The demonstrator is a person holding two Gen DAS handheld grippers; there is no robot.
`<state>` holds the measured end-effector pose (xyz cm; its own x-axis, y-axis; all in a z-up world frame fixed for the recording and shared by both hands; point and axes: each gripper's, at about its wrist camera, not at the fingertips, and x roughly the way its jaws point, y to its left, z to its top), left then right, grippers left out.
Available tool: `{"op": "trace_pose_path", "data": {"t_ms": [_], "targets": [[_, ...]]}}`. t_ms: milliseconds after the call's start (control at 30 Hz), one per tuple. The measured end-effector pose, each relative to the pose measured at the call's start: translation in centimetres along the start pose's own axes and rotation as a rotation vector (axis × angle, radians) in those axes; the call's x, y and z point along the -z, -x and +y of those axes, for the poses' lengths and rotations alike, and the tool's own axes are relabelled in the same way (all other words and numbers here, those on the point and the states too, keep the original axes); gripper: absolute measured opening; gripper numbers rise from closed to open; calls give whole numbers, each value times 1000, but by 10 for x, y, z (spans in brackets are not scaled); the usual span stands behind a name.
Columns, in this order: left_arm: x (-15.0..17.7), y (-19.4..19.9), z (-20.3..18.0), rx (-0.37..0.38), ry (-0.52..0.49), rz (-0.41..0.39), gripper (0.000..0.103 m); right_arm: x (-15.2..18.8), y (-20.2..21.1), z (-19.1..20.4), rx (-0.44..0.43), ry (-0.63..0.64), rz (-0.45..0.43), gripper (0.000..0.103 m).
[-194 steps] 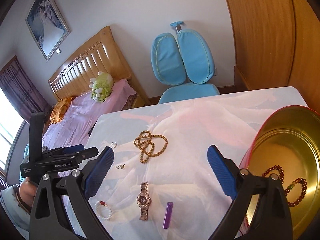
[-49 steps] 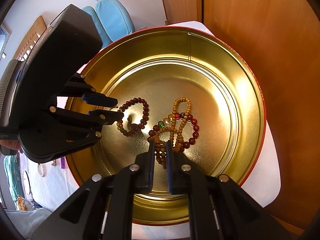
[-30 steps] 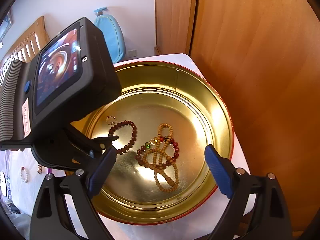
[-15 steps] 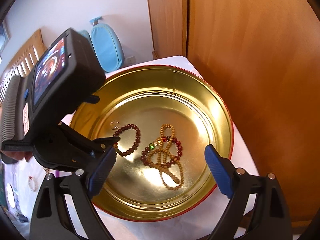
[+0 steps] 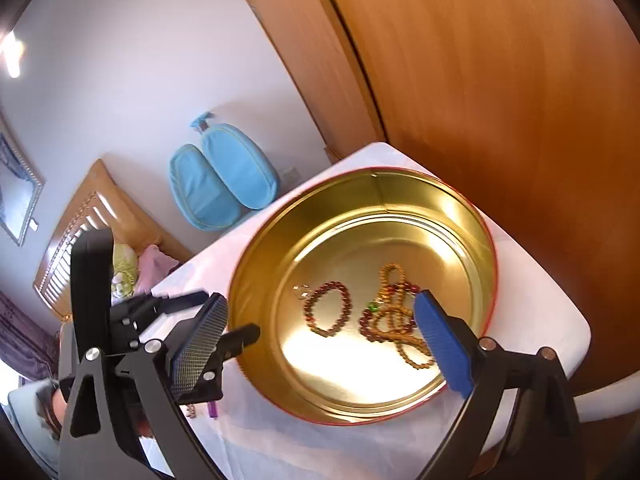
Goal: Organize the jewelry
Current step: 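Withdraw both tools and move toward the remaining ring and earrings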
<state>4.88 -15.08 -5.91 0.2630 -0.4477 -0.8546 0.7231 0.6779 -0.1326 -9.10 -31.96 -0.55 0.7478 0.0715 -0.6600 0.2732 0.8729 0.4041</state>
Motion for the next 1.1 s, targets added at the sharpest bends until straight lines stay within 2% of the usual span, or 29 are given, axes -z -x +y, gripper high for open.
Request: {"op": "trace_pose_path", "data": {"t_ms": [33,267,367,467,600,700,833,933,1100], "targets": [[9,7,9,2,39,-18,86,1,0,7,-14,18,-3,95],[67,65,53,-161,169,-169,96,12,-14,65,-144,200,40,97],[94,83,83,-206,236,-195,96,19,-27,95,-183,299,75,97],[125,95,114,-266,326,-174,96,27,-42,122,-216,374,109,97],[162,103,144,-341,408,-103,96,41,-58,148,-260,419,162,97],[182,102,157,-351,459,-60,96,49,-70,164,-279,438,201,97],[201,104,171,-349,516,-44,96,58,-88,184,-296,457,247,97],[208,103,179,-373,515,-29,96,67,-98,197,-311,481,272,97],[208,90,191,-389,445,9,96,83,-121,216,-313,537,323,97]]}}
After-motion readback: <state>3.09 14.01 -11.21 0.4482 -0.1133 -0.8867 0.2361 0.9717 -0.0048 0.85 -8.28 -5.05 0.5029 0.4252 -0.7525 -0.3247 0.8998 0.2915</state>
